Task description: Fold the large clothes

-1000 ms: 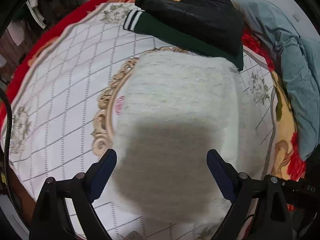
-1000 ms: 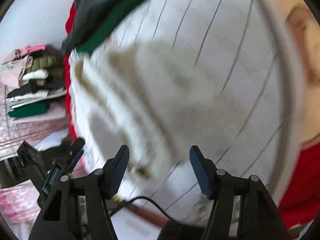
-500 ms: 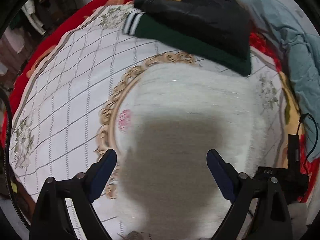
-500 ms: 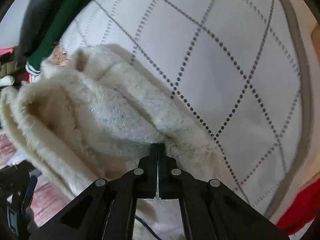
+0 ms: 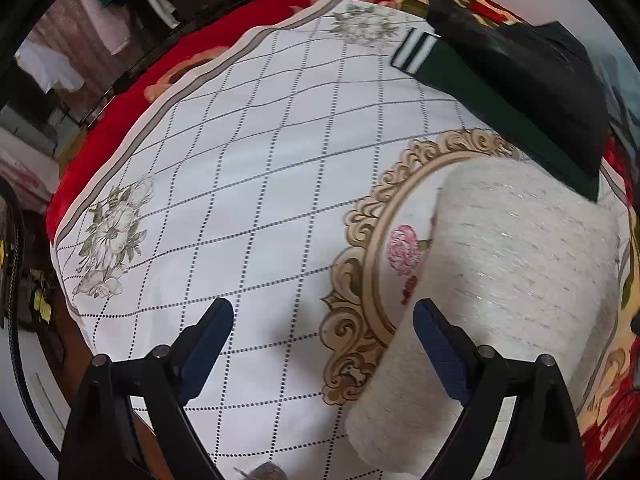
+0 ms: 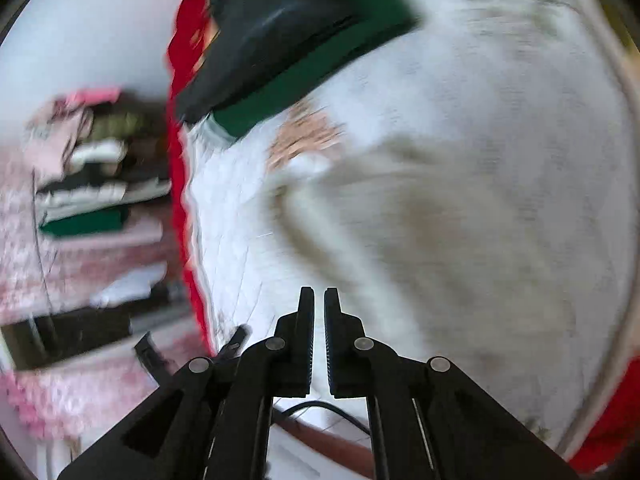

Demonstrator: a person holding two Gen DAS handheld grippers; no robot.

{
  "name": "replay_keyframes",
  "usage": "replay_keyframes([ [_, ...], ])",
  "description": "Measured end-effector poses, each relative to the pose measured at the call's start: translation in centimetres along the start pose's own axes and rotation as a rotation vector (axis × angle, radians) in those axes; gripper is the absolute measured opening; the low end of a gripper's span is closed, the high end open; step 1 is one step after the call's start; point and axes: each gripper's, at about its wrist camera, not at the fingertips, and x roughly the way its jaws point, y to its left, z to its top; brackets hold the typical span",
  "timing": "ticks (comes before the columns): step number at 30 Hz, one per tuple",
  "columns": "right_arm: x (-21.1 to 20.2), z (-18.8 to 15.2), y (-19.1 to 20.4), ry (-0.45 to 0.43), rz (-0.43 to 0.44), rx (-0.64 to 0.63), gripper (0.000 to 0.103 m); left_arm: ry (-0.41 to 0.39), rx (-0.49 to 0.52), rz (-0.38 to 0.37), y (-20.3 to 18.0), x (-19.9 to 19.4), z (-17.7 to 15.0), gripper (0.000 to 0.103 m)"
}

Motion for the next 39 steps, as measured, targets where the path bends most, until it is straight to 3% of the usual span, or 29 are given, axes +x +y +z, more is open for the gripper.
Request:
replay_keyframes([
  [4, 3.8, 0.0, 4.6, 0.021, -0.301, -0.186, 0.008, 0.001, -0.005, -0.002, 0.5, 0.0, 0.3, 0.092],
  [5, 4.9, 0.0, 4.7, 0.047, -0.329, -0.205, 0.019, -0.002, 0.000, -0.003, 0.5, -0.1, 0.3, 0.092],
  [6, 6.1, 0.0, 3.7, 0.088, -0.334, -0.195, 0.040, -0.004, 0.004, -0.002, 0.4, -0.1, 0.2, 0.092],
  [8, 8.3, -0.2, 1.3, 0.159, -0.275, -0.132, 0.052, -0.005, 0.016, -0.008, 0.2, -0.1, 0.0, 0.092],
  [11, 9.5, -0.3, 0.1, 0.168, -0.230, -0.139, 0.049, 0.006, 0.032, -0.017, -0.3, 0.3, -0.4, 0.092],
  [12, 9.0, -0.4, 0.3, 0.152, -0.197, -0.149, 0.016, 0.010, 0.039, -0.019, -0.5, 0.4, -0.6, 0.092],
  [13, 9.0, -0.2, 0.3, 0.138, -0.174, -0.148, 0.006, 0.013, 0.046, -0.019, -0.7, 0.5, -0.8, 0.092],
  [16, 5.1, -0.9, 1.3, 0.031, -0.160, -0.182, 0.006, 0.015, 0.078, -0.012, -1.2, 0.5, -1.4, 0.092],
  [19, 3.5, -0.9, 1.2, -0.036, -0.227, -0.179, 0.006, 0.010, 0.125, 0.010, -1.9, 0.5, -2.0, 0.092],
  [22, 6.7, 0.5, -0.2, -0.028, -0.354, -0.174, 0.006, 0.019, 0.145, 0.011, -2.3, 0.7, -2.3, 0.092],
  [24, 9.2, 1.5, -1.6, -0.001, -0.380, -0.157, 0.006, 0.018, 0.158, 0.007, -2.7, 0.5, -2.4, 0.092],
  [29, 7.2, 2.5, -1.8, 0.077, -0.265, -0.096, 0.013, -0.026, 0.216, 0.009, -4.4, -1.0, -2.6, 0.092],
  [32, 3.8, 0.6, -2.2, 0.071, -0.233, -0.099, 0.038, -0.035, 0.238, -0.011, -5.6, -1.8, -2.7, 0.092],
  [33, 2.5, -0.3, -2.6, 0.065, -0.227, -0.106, 0.041, -0.040, 0.244, -0.022, -6.1, -2.2, -2.8, 0.092],
  [39, -3.4, -5.9, -7.6, 0.060, -0.263, -0.038, 0.041, -0.038, 0.291, -0.057, -10.0, -2.5, -3.8, 0.092],
])
